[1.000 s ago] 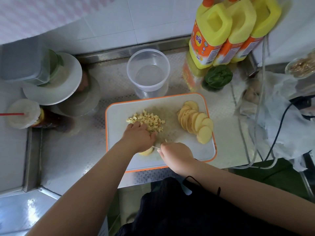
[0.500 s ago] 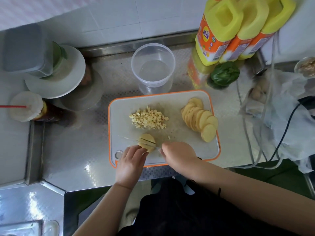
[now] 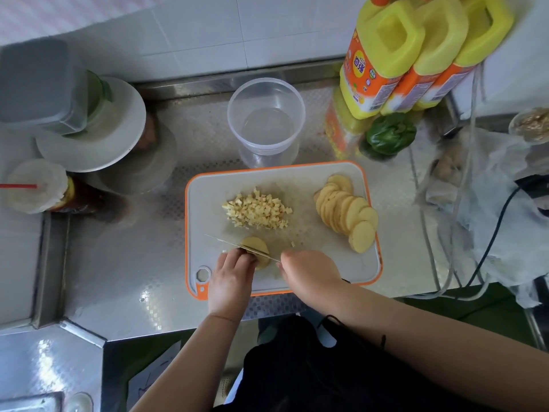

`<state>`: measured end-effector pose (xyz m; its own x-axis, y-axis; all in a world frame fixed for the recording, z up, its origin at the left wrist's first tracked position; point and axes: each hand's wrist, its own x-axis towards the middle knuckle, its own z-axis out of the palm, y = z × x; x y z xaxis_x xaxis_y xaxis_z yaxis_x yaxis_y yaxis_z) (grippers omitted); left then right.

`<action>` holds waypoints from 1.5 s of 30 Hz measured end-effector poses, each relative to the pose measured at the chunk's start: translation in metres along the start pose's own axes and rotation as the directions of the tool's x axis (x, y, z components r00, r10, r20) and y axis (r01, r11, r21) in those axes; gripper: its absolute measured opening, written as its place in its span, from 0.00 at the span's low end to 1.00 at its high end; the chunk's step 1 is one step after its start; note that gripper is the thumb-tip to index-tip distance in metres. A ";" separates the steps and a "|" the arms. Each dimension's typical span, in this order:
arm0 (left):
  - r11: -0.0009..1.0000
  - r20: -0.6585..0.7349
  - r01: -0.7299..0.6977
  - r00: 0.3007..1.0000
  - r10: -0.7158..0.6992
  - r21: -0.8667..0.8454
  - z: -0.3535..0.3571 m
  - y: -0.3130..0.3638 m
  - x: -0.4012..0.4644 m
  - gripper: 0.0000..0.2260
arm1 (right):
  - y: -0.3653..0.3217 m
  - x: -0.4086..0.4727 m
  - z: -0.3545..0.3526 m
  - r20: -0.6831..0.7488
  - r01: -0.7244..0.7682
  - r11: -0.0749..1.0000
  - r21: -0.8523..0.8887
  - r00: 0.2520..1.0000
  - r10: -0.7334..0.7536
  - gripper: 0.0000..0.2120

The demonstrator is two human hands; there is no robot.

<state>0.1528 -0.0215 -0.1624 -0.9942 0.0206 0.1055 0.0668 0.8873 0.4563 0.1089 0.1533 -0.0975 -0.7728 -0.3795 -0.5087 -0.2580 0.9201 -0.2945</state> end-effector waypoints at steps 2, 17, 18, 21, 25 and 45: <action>1.000 -0.005 0.010 1.000 -0.010 -0.012 0.001 0.000 0.000 0.12 | -0.001 0.001 0.002 0.004 -0.004 1.000 0.006 1.000 0.004 0.02; 0.996 -0.063 0.033 0.997 -0.039 -0.086 0.011 0.000 -0.003 0.13 | 0.001 0.010 0.005 0.068 -0.017 1.000 -0.019 0.998 0.018 0.05; 0.997 -0.070 0.026 0.997 -0.031 -0.077 0.010 0.000 -0.003 0.13 | 0.001 0.009 0.007 0.060 -0.020 1.000 -0.014 0.998 0.021 0.05; 0.999 -0.151 -0.031 0.988 0.024 -0.044 -0.003 0.005 -0.004 0.09 | 0.001 0.006 0.005 0.058 -0.016 1.000 0.011 0.998 0.015 0.08; 0.985 -0.070 -0.110 0.990 0.120 0.132 -0.042 0.035 0.045 0.14 | -0.001 0.004 -0.003 0.050 -0.034 0.999 0.011 0.998 0.033 0.11; 0.922 0.495 -0.276 0.862 0.111 0.273 -0.071 0.068 0.107 0.24 | -0.005 -0.018 -0.014 -0.080 -0.016 0.999 0.028 0.997 0.019 0.14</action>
<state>0.0569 0.0080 -0.0572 -0.8909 0.3446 -0.2960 0.3128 0.9378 0.1503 0.1161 0.1565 -0.0755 -0.8215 -0.3534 -0.4475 -0.2289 0.9231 -0.3089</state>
